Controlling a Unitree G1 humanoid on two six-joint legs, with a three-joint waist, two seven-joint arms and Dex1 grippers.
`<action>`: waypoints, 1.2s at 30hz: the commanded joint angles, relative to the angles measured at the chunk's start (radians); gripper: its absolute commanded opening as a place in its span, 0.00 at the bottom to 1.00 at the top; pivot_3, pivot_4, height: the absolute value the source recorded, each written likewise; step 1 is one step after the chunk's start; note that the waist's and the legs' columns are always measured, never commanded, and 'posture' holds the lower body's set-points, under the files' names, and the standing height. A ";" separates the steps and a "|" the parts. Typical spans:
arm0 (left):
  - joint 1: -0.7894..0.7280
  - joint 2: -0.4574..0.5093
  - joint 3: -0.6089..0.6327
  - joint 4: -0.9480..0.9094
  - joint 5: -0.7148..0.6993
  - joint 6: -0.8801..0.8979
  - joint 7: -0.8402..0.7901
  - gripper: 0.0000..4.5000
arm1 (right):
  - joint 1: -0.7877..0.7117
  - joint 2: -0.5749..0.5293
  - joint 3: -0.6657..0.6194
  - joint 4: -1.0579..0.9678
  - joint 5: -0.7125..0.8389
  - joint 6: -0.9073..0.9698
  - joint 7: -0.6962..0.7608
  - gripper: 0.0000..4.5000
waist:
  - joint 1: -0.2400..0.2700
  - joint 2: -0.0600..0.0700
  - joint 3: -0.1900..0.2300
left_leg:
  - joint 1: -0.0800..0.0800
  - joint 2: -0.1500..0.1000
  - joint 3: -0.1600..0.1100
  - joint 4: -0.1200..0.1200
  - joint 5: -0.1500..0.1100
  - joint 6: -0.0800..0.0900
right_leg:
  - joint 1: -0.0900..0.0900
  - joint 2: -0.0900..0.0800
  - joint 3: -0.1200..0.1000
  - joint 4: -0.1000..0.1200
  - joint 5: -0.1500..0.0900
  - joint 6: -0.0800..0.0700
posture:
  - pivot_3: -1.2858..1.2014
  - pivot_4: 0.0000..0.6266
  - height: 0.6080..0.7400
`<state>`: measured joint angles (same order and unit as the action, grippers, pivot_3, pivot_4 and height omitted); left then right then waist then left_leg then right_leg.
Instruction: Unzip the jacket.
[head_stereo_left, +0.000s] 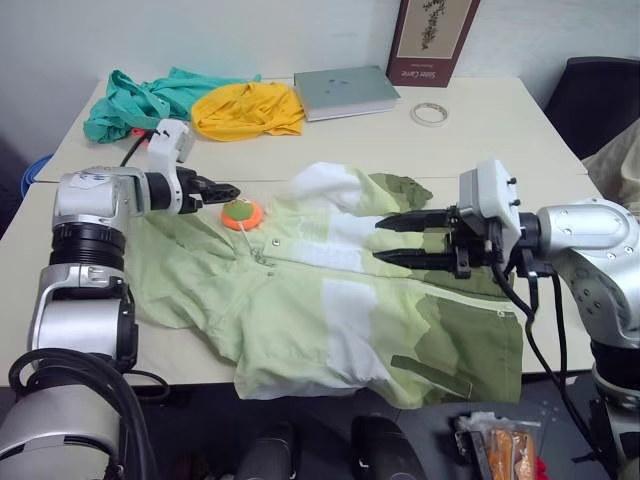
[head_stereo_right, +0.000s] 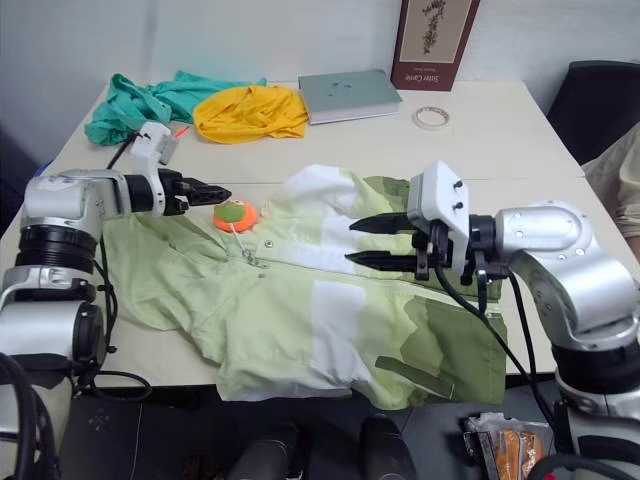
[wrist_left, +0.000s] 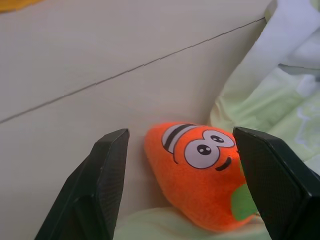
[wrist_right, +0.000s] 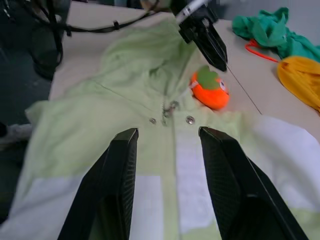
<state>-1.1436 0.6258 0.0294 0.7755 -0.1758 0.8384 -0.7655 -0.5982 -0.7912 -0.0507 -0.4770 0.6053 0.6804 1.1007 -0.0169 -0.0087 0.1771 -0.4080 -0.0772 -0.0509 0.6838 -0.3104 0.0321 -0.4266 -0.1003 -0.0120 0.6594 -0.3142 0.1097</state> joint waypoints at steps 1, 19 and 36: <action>-0.049 -0.021 0.026 0.045 0.004 0.031 0.063 0.77 | 0.008 -0.017 -0.030 -0.065 0.036 0.029 -0.048 0.44 | 0.008 0.000 0.000 | 0.000 0.000 0.001 0.000 0.000 0.000 | 0.000 0.000 0.001 0.000 0.000 0.000 | 0.52 0.24 1.00; -0.075 -0.093 0.097 0.110 -0.035 0.053 0.143 0.01 | 0.046 -0.019 -0.021 -0.052 0.006 0.005 -0.153 0.45 | 0.020 -0.001 0.000 | 0.000 0.000 0.004 -0.001 0.000 0.000 | -0.002 0.000 0.002 0.000 0.000 0.000 | 0.52 0.24 1.00; 0.367 0.023 -0.257 -0.943 -0.108 -0.399 -0.454 0.01 | 0.266 -0.152 -0.114 -0.100 -0.007 -0.017 -0.135 0.45 | 0.025 -0.001 0.000 | 0.001 0.002 0.004 -0.002 0.000 0.000 | 0.002 0.000 0.003 -0.007 0.000 0.000 | 0.52 0.24 1.00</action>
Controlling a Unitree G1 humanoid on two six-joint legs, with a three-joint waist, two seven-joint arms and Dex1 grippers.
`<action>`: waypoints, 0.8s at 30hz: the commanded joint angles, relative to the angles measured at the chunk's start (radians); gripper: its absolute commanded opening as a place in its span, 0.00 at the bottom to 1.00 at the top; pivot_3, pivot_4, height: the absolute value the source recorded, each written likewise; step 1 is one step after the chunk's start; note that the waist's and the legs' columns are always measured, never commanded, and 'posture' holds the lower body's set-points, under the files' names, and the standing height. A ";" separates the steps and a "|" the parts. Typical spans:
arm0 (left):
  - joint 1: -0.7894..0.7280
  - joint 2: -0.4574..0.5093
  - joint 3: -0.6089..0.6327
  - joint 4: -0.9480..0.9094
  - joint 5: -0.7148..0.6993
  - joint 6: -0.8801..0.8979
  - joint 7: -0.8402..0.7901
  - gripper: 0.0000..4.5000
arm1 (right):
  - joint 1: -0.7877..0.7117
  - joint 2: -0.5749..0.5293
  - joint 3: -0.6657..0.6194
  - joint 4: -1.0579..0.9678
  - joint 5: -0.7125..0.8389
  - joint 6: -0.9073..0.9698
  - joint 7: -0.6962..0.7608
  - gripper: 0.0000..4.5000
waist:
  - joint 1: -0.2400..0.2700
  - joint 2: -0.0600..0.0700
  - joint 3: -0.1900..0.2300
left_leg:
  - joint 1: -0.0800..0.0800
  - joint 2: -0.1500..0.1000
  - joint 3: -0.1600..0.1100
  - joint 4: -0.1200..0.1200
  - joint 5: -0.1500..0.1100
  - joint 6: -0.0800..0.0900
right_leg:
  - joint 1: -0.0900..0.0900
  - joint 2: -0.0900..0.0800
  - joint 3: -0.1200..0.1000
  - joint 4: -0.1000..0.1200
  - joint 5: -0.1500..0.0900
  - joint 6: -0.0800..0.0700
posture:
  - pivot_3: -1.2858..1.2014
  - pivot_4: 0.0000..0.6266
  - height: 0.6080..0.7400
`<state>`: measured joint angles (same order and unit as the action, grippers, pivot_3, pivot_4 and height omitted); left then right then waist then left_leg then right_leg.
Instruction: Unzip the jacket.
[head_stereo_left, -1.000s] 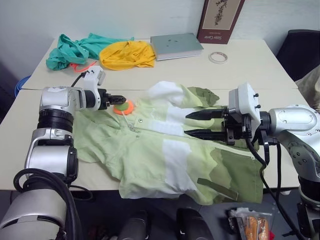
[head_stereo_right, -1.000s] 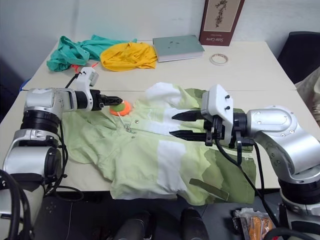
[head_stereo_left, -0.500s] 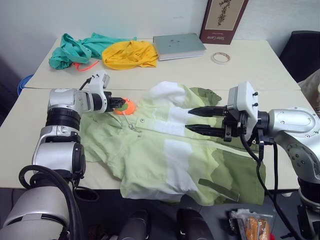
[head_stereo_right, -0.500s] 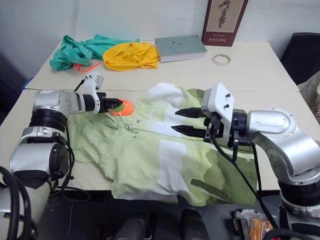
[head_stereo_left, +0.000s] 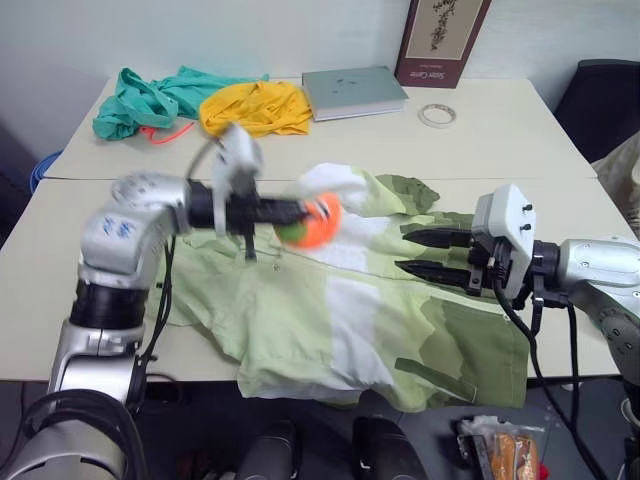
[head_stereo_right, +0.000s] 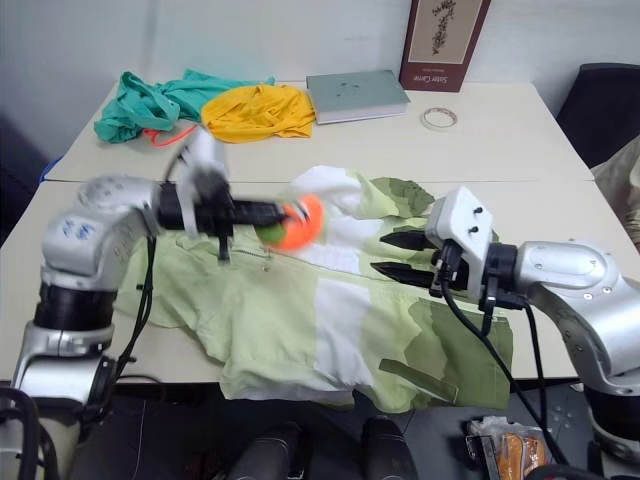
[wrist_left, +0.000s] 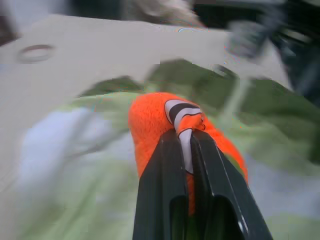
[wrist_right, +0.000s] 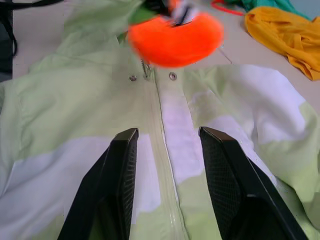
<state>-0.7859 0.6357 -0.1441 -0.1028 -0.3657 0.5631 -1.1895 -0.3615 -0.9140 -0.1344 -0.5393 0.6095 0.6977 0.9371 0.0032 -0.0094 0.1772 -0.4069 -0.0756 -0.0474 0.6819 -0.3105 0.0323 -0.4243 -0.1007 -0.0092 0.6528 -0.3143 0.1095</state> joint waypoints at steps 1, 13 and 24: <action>0.013 0.012 -0.126 -0.051 0.140 -0.194 -0.026 0.01 | 0.050 -0.041 -0.030 -0.039 -0.020 -0.043 0.034 0.45 | 0.010 0.000 0.000 | 0.000 0.000 0.000 0.001 0.000 0.000 | 0.001 0.000 0.000 -0.001 0.000 0.000 | 0.52 0.24 1.00; -0.070 -0.080 -0.141 0.175 0.221 -0.398 -0.008 0.75 | 0.098 -0.028 0.049 -0.030 -0.123 -0.090 -0.015 0.80 | 0.022 0.000 0.000 | 0.001 0.000 0.000 0.000 0.001 0.002 | 0.004 0.001 0.000 -0.005 0.000 0.000 | 0.52 0.24 1.00; -0.073 0.105 -0.069 0.345 0.205 -0.557 -0.215 0.95 | -0.107 0.131 0.353 0.129 -0.346 -0.268 -0.018 1.00 | 0.014 0.000 0.000 | 0.002 0.001 0.000 0.001 0.001 0.001 | 0.003 0.003 0.000 -0.007 0.000 0.000 | 0.52 0.24 1.00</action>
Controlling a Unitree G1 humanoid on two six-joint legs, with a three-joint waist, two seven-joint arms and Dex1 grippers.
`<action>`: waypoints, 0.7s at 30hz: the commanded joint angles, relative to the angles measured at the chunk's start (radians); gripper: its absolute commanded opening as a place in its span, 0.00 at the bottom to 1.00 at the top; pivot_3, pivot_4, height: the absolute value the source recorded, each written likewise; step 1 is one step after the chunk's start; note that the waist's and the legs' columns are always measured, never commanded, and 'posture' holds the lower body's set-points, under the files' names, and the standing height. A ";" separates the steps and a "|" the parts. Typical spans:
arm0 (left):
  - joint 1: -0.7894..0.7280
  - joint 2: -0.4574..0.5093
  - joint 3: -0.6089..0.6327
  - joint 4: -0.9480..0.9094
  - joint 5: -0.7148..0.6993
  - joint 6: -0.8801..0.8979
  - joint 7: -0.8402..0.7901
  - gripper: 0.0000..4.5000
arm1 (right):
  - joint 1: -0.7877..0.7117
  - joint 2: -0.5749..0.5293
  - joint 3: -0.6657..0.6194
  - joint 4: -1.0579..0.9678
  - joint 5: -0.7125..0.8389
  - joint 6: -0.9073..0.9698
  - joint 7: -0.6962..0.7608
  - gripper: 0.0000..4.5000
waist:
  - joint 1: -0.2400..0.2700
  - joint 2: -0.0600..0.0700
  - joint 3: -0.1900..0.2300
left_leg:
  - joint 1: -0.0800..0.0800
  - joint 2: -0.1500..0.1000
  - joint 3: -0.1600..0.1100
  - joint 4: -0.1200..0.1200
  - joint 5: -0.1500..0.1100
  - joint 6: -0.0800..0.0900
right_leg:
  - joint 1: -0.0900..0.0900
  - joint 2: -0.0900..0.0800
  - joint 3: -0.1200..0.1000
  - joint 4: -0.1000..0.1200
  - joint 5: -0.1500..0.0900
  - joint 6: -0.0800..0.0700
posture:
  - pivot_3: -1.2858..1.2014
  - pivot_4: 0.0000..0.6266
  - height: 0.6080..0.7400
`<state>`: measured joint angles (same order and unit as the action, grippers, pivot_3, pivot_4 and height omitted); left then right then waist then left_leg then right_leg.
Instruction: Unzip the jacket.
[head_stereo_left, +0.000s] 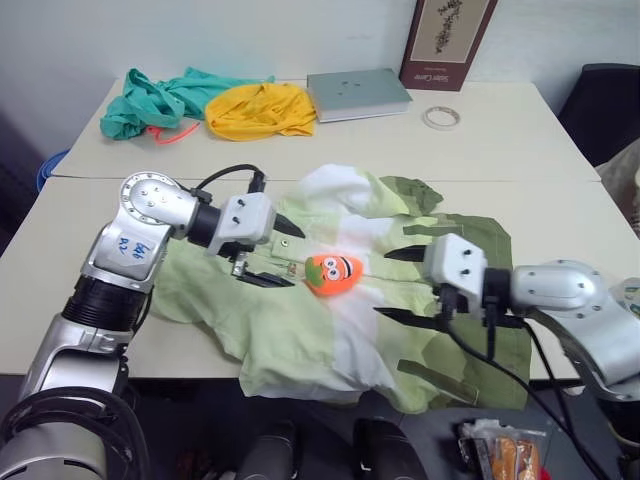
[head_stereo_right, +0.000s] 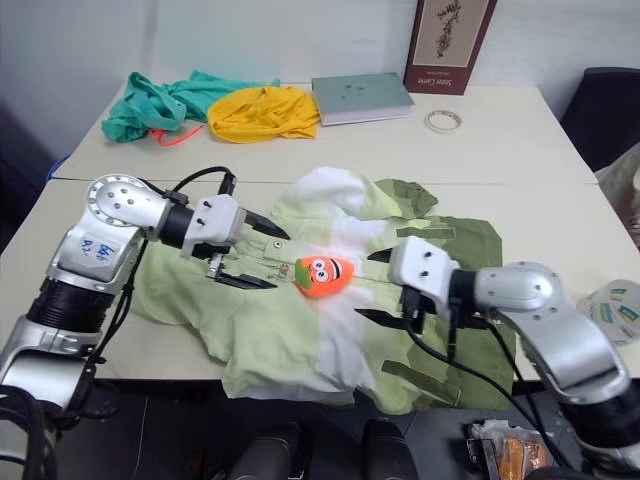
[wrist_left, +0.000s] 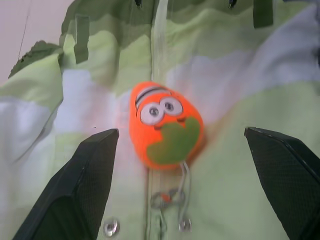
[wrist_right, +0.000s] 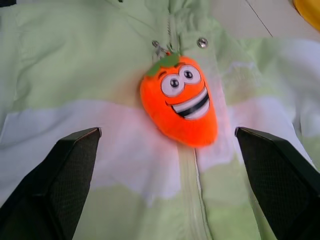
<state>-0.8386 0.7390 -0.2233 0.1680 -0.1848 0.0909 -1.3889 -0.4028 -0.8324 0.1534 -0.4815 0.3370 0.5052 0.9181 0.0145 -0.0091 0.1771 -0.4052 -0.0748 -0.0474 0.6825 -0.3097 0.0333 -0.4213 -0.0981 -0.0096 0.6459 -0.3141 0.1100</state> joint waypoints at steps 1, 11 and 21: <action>-0.029 -0.007 0.009 0.107 0.032 -0.103 -0.014 0.95 | -0.088 0.070 0.084 0.103 -0.092 -0.095 0.004 1.00 | 0.006 0.000 0.000 | 0.000 0.000 0.000 0.001 0.000 0.000 | 0.000 0.000 0.000 0.000 0.000 0.000 | 0.52 0.24 1.00; -0.097 -0.099 -0.076 0.452 0.202 -0.376 0.005 0.52 | -0.243 0.198 0.196 0.391 -0.218 -0.247 0.085 0.55 | 0.002 0.000 0.000 | -0.001 -0.002 0.000 -0.001 0.000 0.001 | -0.002 0.001 -0.009 0.006 0.000 0.000 | 0.52 0.24 1.00; -0.159 -0.197 -0.096 0.723 0.315 -0.511 0.148 0.51 | -0.276 0.297 0.192 0.547 -0.266 -0.302 0.099 0.35 | -0.012 0.000 0.000 | -0.002 -0.003 0.001 0.000 0.000 0.001 | -0.004 0.001 -0.010 0.009 0.000 0.000 | 0.52 0.24 1.00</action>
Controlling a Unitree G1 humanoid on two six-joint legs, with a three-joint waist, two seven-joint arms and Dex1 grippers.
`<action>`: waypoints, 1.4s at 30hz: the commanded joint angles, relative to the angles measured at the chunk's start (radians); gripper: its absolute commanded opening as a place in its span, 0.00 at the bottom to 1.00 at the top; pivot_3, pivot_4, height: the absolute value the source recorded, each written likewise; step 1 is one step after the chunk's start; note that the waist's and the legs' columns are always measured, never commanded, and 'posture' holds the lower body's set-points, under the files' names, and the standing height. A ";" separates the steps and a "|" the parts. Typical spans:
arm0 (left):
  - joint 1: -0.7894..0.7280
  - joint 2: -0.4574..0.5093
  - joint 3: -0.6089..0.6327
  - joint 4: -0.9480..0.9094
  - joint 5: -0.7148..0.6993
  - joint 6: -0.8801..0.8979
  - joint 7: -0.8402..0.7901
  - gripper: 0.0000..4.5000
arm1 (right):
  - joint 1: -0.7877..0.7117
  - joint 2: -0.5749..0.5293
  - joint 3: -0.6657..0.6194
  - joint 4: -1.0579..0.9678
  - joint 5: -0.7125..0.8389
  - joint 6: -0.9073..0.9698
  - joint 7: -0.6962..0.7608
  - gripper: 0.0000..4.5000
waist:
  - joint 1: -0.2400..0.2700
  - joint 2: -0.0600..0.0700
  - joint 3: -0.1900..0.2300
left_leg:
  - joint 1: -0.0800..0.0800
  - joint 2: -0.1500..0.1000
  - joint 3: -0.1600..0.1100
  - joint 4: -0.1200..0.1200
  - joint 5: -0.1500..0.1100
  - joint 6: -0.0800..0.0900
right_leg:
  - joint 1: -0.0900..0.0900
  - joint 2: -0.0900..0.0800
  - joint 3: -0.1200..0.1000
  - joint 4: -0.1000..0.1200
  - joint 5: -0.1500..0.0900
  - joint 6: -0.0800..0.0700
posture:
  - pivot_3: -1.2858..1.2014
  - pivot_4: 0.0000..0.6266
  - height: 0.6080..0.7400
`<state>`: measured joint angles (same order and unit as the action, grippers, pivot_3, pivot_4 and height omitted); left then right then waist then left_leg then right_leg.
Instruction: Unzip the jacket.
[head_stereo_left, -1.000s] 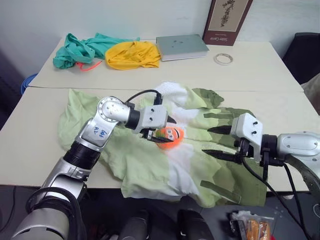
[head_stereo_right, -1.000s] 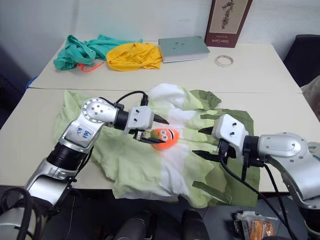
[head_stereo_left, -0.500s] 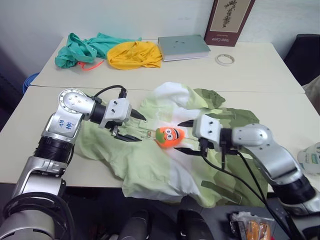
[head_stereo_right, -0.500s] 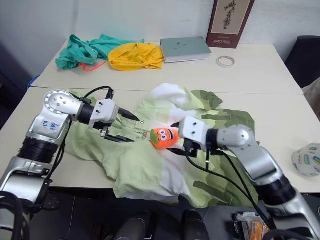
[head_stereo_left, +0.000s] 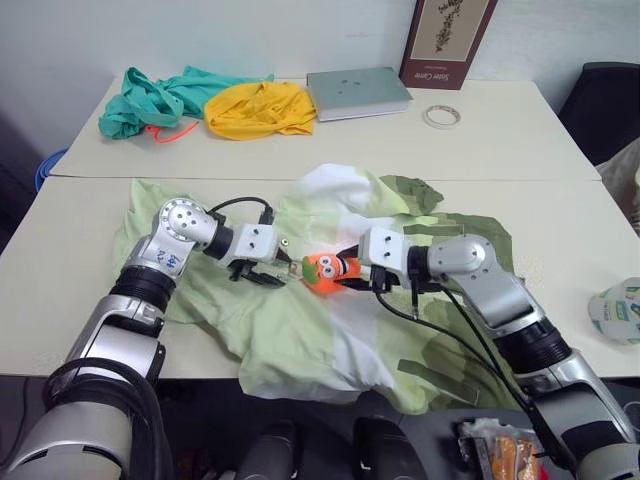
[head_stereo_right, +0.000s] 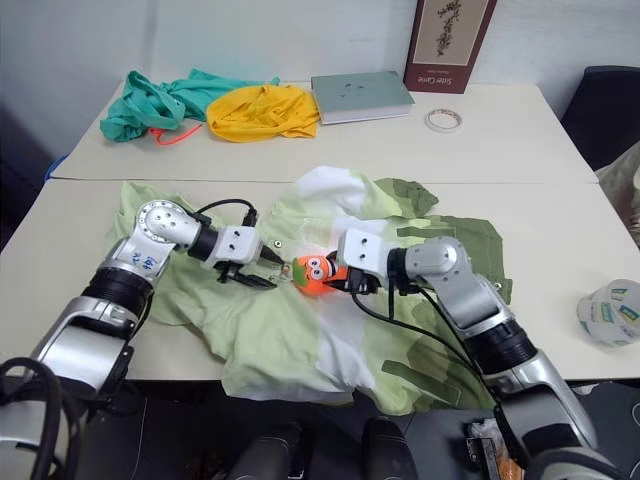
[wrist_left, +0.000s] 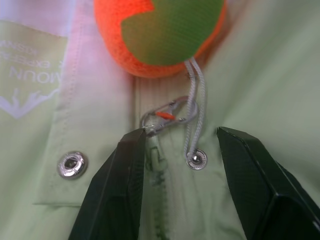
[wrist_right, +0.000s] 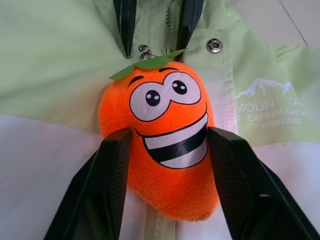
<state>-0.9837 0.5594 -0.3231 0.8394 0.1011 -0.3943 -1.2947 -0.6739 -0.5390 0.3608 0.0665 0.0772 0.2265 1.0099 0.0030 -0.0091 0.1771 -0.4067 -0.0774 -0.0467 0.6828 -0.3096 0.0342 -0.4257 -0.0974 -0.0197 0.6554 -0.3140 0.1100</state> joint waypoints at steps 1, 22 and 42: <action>-0.016 -0.023 0.005 0.069 0.035 -0.034 0.065 0.51 | 0.002 0.000 -0.017 -0.005 -0.008 -0.028 0.010 0.27 | -0.001 0.000 0.000 | 0.000 0.000 0.000 0.000 0.000 0.000 | 0.000 0.000 0.000 0.000 0.000 0.000 | 0.52 0.24 1.00; 0.053 0.012 0.027 0.108 0.046 -0.018 0.034 0.51 | 0.342 -0.297 -0.611 -0.243 0.182 0.228 -0.068 0.01 | 0.009 0.000 0.000 | 0.001 0.000 0.001 0.000 0.000 0.000 | 0.000 -0.002 0.001 0.001 0.000 0.000 | 0.52 0.24 1.00; 0.091 0.039 0.048 0.051 0.036 -0.033 0.047 0.51 | 0.522 -0.551 -0.992 0.320 0.095 0.014 -0.202 0.01 | -0.005 0.008 -0.006 | 0.024 0.004 0.016 -0.014 -0.001 0.002 | 0.015 -0.001 0.021 -0.010 0.000 0.000 | 0.52 0.24 1.00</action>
<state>-0.9155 0.5929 -0.2551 0.8823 0.1075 -0.4374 -1.2465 -0.1385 -1.0555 -0.6531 0.4169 0.1687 0.2586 0.8137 -0.0017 -0.0013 0.1711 -0.3832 -0.0736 -0.0310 0.6678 -0.3103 0.0363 -0.4112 -0.0980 0.0021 0.6452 -0.3141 0.1102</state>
